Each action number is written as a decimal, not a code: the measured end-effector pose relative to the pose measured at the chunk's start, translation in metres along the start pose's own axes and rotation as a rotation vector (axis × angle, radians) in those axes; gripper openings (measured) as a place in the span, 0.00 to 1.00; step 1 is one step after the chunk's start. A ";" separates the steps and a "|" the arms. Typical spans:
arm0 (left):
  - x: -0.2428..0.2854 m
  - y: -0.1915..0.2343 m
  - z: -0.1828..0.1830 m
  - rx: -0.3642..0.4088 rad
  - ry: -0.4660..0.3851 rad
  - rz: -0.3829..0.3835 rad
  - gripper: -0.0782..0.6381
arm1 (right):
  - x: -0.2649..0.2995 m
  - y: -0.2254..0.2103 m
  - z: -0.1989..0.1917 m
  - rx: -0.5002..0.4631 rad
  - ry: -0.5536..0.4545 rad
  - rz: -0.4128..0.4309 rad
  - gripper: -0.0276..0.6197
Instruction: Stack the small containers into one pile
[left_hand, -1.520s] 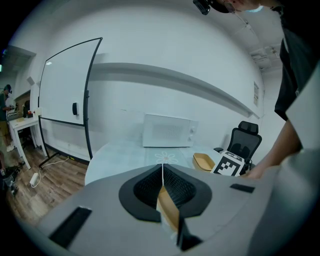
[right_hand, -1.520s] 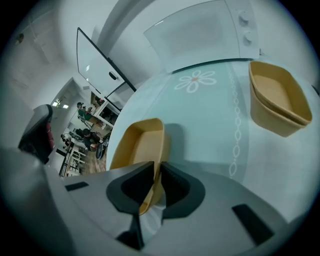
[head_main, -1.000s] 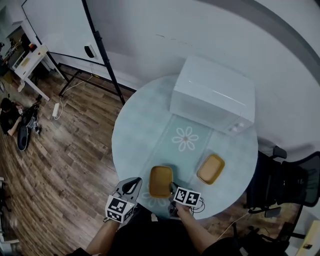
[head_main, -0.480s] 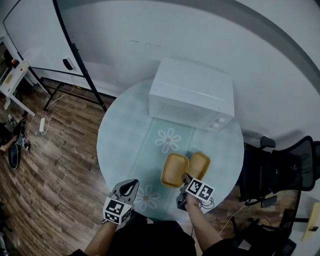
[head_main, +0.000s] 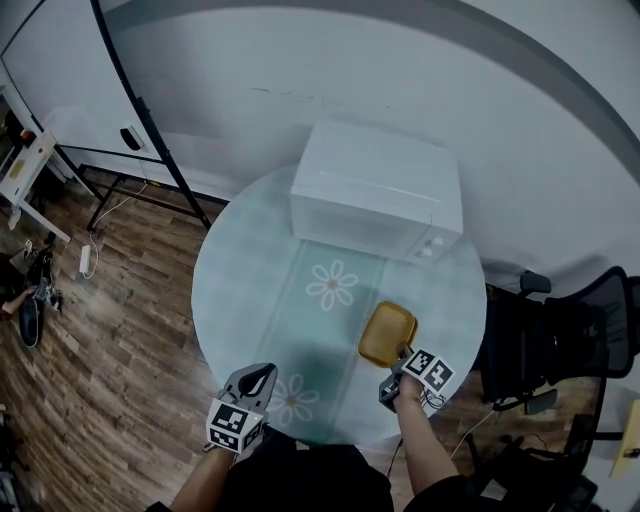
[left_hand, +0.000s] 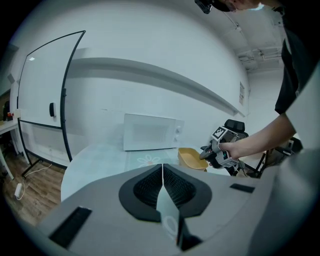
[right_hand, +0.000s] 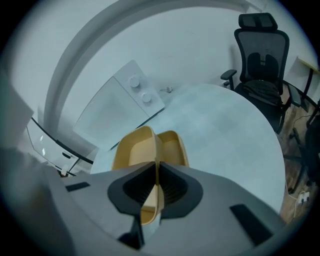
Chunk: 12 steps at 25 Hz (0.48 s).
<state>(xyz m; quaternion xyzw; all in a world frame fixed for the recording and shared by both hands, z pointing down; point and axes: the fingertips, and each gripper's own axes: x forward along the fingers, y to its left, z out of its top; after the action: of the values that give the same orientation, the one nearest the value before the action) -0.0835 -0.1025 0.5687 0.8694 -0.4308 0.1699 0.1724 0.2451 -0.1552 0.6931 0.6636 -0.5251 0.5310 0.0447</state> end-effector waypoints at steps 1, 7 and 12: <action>-0.001 0.001 0.000 -0.002 0.001 0.003 0.13 | 0.000 -0.005 0.002 0.006 -0.003 -0.010 0.10; 0.002 -0.001 -0.001 -0.009 0.003 0.007 0.13 | 0.002 -0.026 0.007 0.006 0.002 -0.058 0.10; 0.005 -0.003 0.000 -0.005 0.006 0.000 0.13 | 0.004 -0.034 0.006 0.011 0.013 -0.075 0.10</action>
<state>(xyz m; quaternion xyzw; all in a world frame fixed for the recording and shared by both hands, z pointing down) -0.0782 -0.1045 0.5709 0.8685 -0.4305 0.1713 0.1760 0.2736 -0.1461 0.7107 0.6796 -0.4966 0.5361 0.0642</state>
